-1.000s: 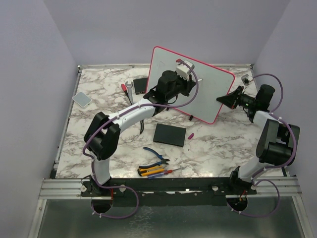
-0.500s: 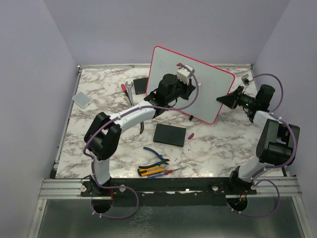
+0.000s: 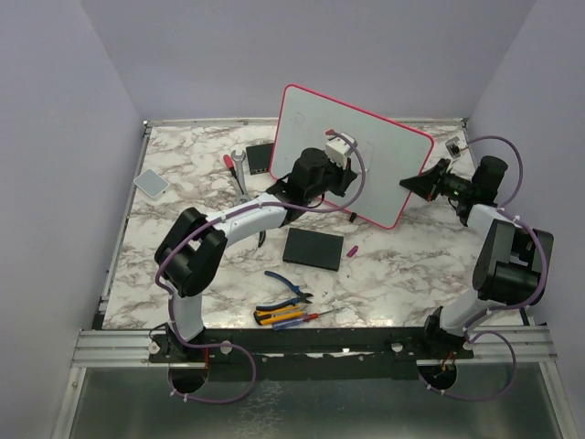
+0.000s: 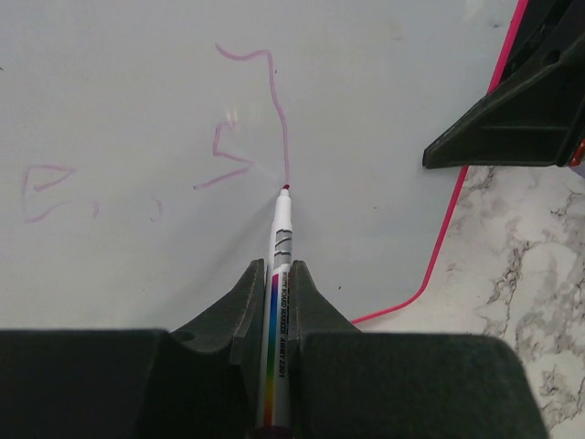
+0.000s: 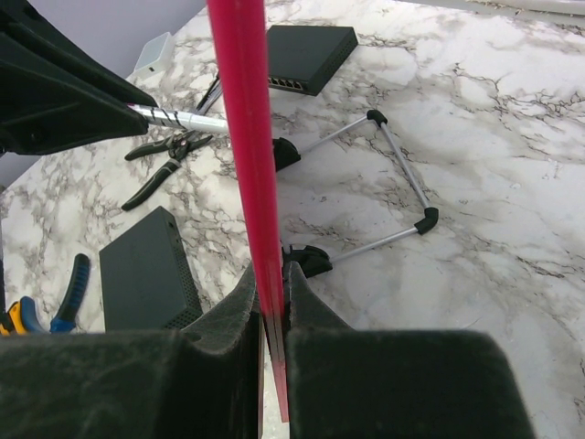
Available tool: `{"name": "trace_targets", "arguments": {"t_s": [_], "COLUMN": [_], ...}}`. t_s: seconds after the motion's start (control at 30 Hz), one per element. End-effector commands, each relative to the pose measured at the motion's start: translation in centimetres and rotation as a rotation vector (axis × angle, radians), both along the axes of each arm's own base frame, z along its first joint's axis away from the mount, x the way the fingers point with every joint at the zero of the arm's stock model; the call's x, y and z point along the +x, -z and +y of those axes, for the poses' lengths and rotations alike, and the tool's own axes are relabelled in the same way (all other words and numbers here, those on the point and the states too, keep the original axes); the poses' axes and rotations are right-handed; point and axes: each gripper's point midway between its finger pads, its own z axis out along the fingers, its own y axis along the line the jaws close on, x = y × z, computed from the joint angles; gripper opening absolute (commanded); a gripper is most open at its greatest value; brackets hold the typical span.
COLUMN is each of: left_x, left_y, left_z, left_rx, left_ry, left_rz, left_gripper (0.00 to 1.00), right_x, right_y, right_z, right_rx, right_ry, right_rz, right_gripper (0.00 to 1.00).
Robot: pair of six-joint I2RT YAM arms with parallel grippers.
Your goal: Write a sentence on the whiteboard
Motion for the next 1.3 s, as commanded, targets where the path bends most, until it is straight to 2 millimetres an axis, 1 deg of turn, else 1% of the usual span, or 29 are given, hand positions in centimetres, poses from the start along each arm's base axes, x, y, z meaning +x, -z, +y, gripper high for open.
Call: {"name": "trace_targets", "arguments": {"t_s": [0.0, 0.17, 0.4, 0.63, 0.77, 0.93, 1.27], "left_x": [0.7, 0.8, 1.5, 1.9, 1.8, 1.2, 0.3], "left_y": [0.8, -0.2, -2.5, -3.8, -3.7, -2.8, -2.3], "left_z": [1.6, 1.2, 0.6, -0.1, -0.3, -0.8, -2.3], "left_rx": [0.027, 0.004, -0.035, -0.057, -0.056, -0.045, -0.039], "left_ry": [-0.075, -0.069, -0.066, -0.055, -0.045, -0.024, 0.019], "left_rz": [0.005, -0.005, -0.037, -0.056, -0.053, -0.039, -0.035], "left_gripper": [0.0, 0.0, 0.0, 0.0, 0.0, 0.0, 0.0], "right_x": [0.3, 0.3, 0.3, 0.3, 0.3, 0.3, 0.3], "right_y": [2.5, 2.4, 2.4, 2.3, 2.4, 2.3, 2.3], "right_z": [-0.3, -0.3, -0.2, -0.3, -0.2, -0.2, -0.2], "right_rx": [-0.011, -0.013, -0.013, -0.014, -0.014, -0.014, -0.014], "right_ry": [0.045, 0.046, 0.047, 0.047, 0.047, 0.046, 0.045], "right_rz": [0.069, 0.065, 0.064, 0.063, 0.064, 0.064, 0.063], "right_gripper": [0.01, 0.01, 0.01, 0.0, 0.01, 0.01, 0.01]}}
